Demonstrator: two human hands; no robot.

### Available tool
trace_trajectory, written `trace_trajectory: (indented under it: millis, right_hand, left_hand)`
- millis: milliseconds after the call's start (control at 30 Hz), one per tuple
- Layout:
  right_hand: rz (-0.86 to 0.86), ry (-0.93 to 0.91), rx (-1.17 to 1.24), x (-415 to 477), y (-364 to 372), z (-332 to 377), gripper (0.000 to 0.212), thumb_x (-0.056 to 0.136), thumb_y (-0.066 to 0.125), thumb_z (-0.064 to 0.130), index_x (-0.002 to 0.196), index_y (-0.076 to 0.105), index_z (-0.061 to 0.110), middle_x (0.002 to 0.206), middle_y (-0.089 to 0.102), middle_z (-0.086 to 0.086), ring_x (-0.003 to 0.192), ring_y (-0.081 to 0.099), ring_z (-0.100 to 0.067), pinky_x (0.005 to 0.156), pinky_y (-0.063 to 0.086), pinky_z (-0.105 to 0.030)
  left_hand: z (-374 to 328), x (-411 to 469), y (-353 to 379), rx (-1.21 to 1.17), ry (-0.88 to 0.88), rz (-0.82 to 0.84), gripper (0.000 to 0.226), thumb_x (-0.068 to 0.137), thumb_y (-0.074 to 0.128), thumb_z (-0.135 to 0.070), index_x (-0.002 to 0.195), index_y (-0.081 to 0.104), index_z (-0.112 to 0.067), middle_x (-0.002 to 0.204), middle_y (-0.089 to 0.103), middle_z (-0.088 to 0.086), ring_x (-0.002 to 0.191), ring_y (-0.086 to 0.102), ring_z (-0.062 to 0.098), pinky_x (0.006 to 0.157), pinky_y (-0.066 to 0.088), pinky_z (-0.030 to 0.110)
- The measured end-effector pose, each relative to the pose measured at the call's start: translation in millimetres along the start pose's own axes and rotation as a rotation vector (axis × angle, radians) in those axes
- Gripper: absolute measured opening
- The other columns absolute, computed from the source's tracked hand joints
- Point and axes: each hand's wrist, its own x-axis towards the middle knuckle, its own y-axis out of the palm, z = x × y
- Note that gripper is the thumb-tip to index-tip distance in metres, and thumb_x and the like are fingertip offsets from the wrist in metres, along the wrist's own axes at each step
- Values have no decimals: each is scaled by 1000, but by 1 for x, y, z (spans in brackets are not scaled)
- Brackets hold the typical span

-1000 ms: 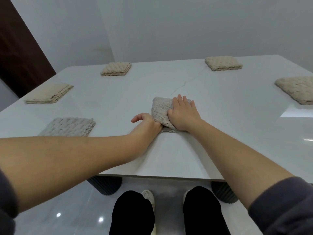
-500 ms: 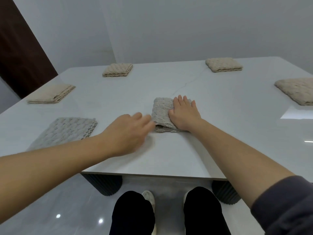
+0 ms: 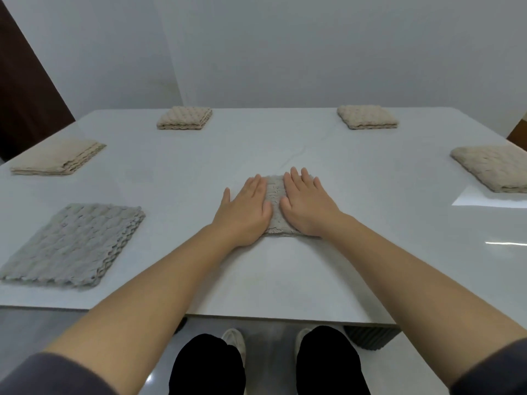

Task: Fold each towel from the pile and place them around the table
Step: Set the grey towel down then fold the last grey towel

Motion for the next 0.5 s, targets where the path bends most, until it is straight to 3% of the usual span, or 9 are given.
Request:
trace_trajectory:
  millis: [433,500]
  right_hand:
    - [39,0,33,2,-3,-1,61,103,20,32,155,4,6,164,4,-10,150,1,-27,121,-1,-44]
    - [62,4,46,3,-10,-1,61,103,20,33,156,4,7,164,4,-9,150,-1,-26,121,-2,-45]
  left_hand:
    - [-5,3,-6,16,-57,43,59,103,15,-34,155,2,-11,163,0,0,149,-2,11,119,-5,50]
    - [-6,5,-13,-42,-68,54,57,101,18,-33,153,14,-10,161,13,4,148,8,15,119,-1,52]
